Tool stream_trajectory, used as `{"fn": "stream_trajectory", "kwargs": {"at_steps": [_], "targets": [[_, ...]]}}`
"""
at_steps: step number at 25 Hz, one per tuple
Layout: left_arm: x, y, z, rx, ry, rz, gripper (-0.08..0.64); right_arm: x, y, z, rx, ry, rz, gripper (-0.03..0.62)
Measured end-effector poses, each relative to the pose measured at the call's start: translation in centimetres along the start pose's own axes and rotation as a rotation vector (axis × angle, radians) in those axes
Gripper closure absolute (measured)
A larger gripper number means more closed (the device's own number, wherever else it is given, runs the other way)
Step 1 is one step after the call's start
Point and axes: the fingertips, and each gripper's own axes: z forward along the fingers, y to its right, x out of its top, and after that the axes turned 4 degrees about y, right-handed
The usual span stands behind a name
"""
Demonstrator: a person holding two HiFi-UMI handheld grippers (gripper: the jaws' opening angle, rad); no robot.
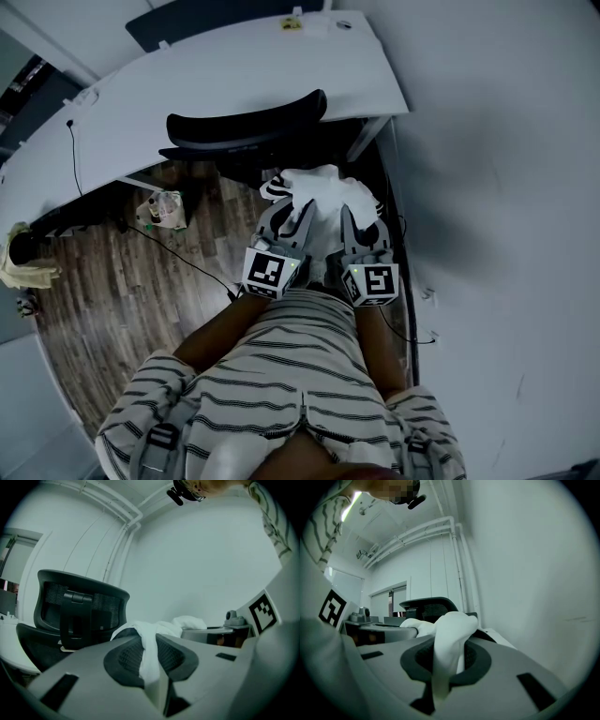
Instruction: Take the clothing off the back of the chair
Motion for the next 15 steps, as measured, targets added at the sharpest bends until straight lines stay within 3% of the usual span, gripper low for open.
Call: {"fn": "stream_trajectory", "kwargs": {"at_steps": [15], "targets": [[0.08,0.28,0.21,-0.003,-0.004,0.021,0.477,0.23,0.64,-0.09,-0.009,0.001,-0.001,0.538]]}}
